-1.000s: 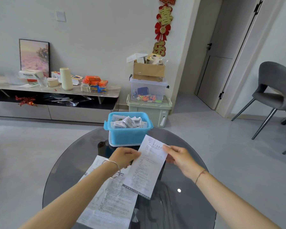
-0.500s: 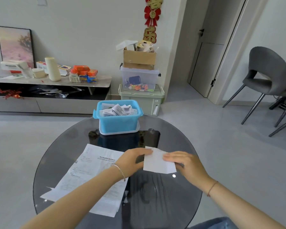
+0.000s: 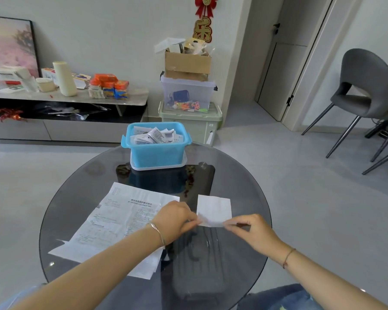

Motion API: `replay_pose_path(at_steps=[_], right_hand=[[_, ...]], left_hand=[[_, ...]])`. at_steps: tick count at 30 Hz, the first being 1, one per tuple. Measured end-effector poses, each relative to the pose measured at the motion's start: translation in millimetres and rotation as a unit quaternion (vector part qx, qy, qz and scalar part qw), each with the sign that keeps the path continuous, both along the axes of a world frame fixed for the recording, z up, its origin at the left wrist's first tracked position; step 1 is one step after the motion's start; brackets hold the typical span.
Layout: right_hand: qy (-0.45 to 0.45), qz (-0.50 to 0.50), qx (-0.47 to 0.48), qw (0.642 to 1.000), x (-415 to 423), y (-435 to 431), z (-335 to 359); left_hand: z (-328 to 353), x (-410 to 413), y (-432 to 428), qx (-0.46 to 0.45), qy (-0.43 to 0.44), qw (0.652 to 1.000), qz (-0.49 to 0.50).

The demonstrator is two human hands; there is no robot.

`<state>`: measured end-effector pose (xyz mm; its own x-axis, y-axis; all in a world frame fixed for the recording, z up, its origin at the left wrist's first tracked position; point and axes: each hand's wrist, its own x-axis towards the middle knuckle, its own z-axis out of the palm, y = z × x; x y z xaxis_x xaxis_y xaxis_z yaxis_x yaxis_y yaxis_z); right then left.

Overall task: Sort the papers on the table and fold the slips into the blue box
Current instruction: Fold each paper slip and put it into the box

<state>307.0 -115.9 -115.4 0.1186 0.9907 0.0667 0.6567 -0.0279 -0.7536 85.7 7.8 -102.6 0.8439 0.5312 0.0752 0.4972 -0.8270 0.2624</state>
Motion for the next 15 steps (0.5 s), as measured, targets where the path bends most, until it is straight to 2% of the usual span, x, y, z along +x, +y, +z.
replay_pose_path(at_steps=[4,8,10,12,15], right_hand=[[0.097,-0.075,0.017,0.992,-6,13,5],[0.105,-0.126,0.006,0.986,-7,24,-1],[0.103,-0.132,-0.002,0.986,-6,28,-5],[0.095,-0.146,-0.014,0.985,-3,32,-7],[0.09,-0.152,-0.026,0.984,-1,34,-7]], left_hand=[[-2,9,-5,-0.101,-0.075,0.988,0.09],[-5,22,-7,-0.16,-0.109,0.968,0.161],[-2,23,-11,-0.149,-0.099,0.969,0.173],[3,21,-17,-0.09,-0.084,0.98,0.159],[7,16,-25,-0.018,-0.078,0.995,0.064]])
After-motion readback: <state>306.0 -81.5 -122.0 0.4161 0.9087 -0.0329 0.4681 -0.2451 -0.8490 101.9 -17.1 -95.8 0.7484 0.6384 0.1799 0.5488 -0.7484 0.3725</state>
